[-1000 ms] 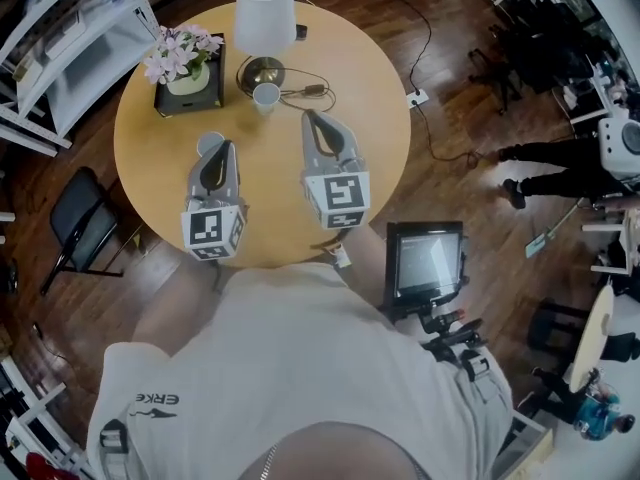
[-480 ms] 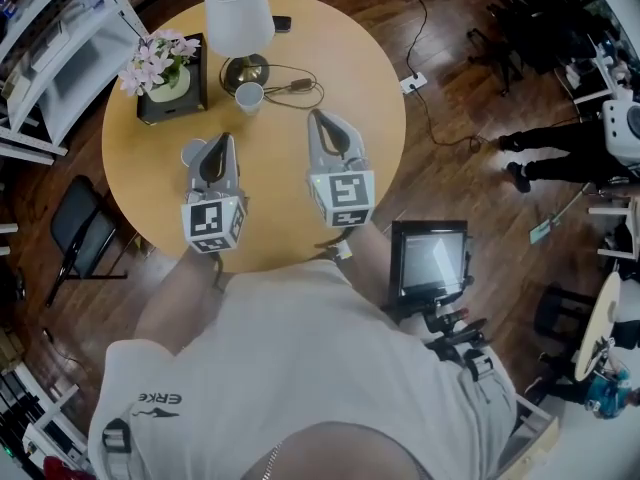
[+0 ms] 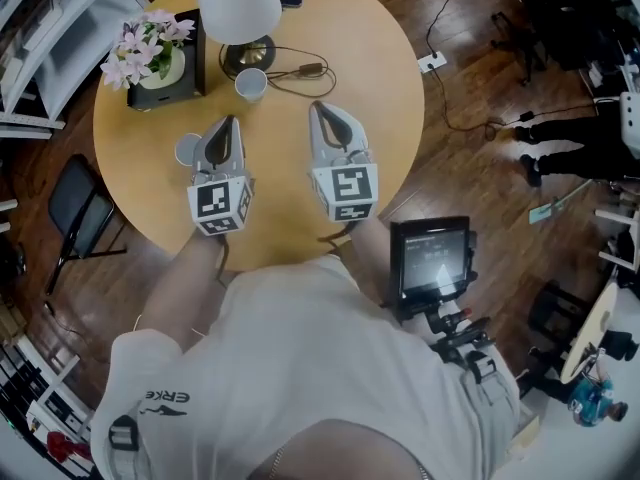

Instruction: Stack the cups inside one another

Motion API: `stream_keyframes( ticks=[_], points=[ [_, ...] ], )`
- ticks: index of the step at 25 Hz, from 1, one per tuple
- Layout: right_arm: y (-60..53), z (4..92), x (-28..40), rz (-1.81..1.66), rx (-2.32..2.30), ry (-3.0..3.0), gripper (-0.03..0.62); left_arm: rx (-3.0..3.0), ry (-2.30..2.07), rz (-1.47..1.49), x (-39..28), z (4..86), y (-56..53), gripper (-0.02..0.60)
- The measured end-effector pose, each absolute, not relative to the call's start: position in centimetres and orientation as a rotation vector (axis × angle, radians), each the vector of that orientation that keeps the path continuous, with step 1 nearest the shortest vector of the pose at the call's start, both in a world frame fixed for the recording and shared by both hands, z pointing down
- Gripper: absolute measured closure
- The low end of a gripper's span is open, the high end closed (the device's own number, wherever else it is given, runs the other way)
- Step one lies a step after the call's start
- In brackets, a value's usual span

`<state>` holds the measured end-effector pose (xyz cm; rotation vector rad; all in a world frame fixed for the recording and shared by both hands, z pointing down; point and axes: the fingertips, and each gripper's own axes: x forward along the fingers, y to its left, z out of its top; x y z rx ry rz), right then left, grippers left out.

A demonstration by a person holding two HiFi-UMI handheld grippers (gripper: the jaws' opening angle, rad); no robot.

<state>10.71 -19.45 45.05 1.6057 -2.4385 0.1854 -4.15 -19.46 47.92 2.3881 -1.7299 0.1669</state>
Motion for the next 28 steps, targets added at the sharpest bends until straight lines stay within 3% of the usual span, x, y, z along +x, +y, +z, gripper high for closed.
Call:
stream_keyframes(
  ticks=[12, 25, 26, 28],
  points=[
    [-21.9, 52.9, 10.2, 0.364, 1.511, -2.377, 0.58, 2.255, -1.708, 0.367, -4.0, 58.4, -23.1, 0.58],
    [-21.9, 57.3, 10.2, 0.455, 1.447, -2.342, 0.58, 2.243, -1.693, 0.486, -3.0, 63.5, -24.5, 0.58],
    [-21.9, 57.4, 10.3, 0.458, 1.444, -2.34, 0.58, 2.25, -1.679, 0.492, -2.7, 63.6, -24.6, 0.572],
    [-22.0, 57.5, 10.3, 0.458, 1.442, -2.338, 0.58, 2.27, -1.641, 0.485, -2.0, 64.0, -24.9, 0.482]
  ],
)
